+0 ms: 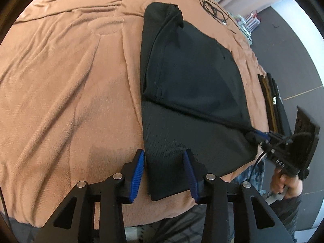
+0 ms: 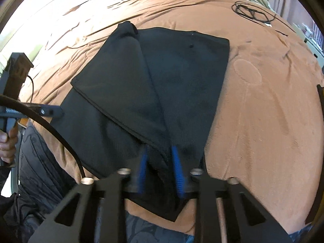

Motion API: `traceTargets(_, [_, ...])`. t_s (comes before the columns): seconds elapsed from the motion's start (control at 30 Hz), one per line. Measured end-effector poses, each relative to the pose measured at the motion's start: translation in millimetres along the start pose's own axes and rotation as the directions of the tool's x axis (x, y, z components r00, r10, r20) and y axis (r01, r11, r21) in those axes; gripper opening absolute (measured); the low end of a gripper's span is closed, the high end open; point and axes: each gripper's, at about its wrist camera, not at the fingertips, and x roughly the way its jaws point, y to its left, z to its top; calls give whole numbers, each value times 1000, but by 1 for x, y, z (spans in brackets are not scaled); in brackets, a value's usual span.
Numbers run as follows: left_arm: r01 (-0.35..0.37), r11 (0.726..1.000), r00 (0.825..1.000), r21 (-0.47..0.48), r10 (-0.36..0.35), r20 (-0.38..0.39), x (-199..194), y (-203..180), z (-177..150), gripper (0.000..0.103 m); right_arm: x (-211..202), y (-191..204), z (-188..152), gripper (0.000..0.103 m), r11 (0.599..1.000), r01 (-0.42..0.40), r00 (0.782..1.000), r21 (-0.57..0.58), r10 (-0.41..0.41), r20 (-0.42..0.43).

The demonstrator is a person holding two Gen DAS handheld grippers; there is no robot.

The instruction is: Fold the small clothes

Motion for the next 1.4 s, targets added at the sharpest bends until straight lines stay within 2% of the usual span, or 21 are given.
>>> traceTargets(0.07, [-17, 1000, 1000, 14, 17, -2, 1, -1, 0, 33, -2, -4, -2, 5, 1000, -16, 1000, 23, 15, 9])
traceTargets(0.17, [-40, 999, 999, 25, 40, -11, 1, 0, 0, 17, -7, -15, -8, 4, 995, -49, 998, 82, 47, 28])
traceTargets(0.37, [-50, 998, 999, 49, 51, -18, 0, -4, 1, 14, -19, -29, -21, 3, 987, -73, 996, 144, 67, 51])
traceTargets(0.53, [-42, 998, 999, 45, 43, -30, 0, -2, 2, 14, -13, -27, -24, 5, 990, 11, 1000, 138, -13, 16])
traceTargets(0.57, [-37, 998, 999, 42, 38, -27, -1, -2, 3, 14, -13, -25, -23, 9, 990, 30, 999, 136, -31, 8])
traceTargets(0.63, [-20, 999, 1000, 33, 20, -19, -4, 0, 5, 15, -16, -16, -19, 24, 990, 93, 996, 103, -94, 1])
traceTargets(0.7, [-13, 999, 1000, 30, 13, -12, -6, 1, 6, 17, -24, -5, -17, 55, 991, 113, 993, 66, -116, 31])
traceTargets(0.77, [-16, 999, 1000, 30, 16, 0, -9, 3, 9, 17, -30, 4, -14, 60, 991, 127, 990, 33, -129, 57])
traceTargets(0.87, [-9, 1000, 1000, 17, 9, 16, -11, 7, 12, 17, -32, 22, -9, 60, 990, 137, 988, -25, -135, 77])
traceTargets(1.13, [26, 1000, 999, 1, -26, 47, -24, 18, 13, 17, -11, 58, 9, 60, 989, 75, 995, -128, -66, 69])
traceTargets(1.3, [39, 999, 997, -15, -38, 61, -30, 27, 13, 17, 3, 74, 23, 46, 981, 28, 999, -191, -20, 44])
traceTargets(1.4, [47, 998, 997, -37, -44, 71, -35, 39, 13, 17, 15, 88, 33, 42, 973, 4, 1000, -229, 1, 22])
